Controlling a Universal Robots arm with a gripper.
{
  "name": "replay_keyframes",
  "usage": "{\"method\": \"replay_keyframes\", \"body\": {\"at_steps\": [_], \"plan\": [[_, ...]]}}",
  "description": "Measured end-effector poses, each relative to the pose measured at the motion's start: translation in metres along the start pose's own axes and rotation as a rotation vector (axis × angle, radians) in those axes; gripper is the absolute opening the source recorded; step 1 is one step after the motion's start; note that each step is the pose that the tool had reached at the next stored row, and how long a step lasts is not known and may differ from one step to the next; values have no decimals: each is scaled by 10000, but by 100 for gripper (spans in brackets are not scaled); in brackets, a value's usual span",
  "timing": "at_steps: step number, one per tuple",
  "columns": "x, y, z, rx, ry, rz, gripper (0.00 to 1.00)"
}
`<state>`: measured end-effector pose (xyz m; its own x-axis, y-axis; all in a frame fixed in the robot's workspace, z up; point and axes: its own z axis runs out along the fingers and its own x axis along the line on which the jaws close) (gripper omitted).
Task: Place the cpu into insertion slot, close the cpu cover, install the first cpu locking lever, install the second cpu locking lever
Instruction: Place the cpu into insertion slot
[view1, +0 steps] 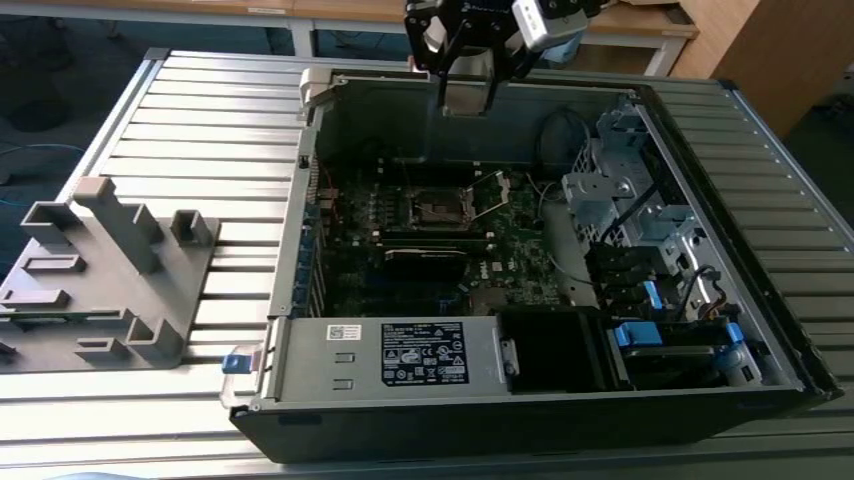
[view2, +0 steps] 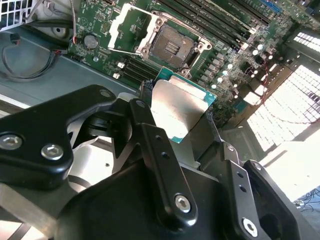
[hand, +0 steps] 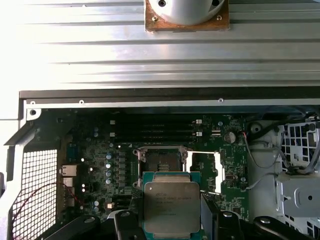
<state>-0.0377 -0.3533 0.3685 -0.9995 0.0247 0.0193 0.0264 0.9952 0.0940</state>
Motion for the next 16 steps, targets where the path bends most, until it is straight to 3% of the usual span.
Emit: {"method": "replay_keyframes", "body": {"at_steps": [16], "plan": [[-1,-6,67,-5,-1,-1,54]]}}
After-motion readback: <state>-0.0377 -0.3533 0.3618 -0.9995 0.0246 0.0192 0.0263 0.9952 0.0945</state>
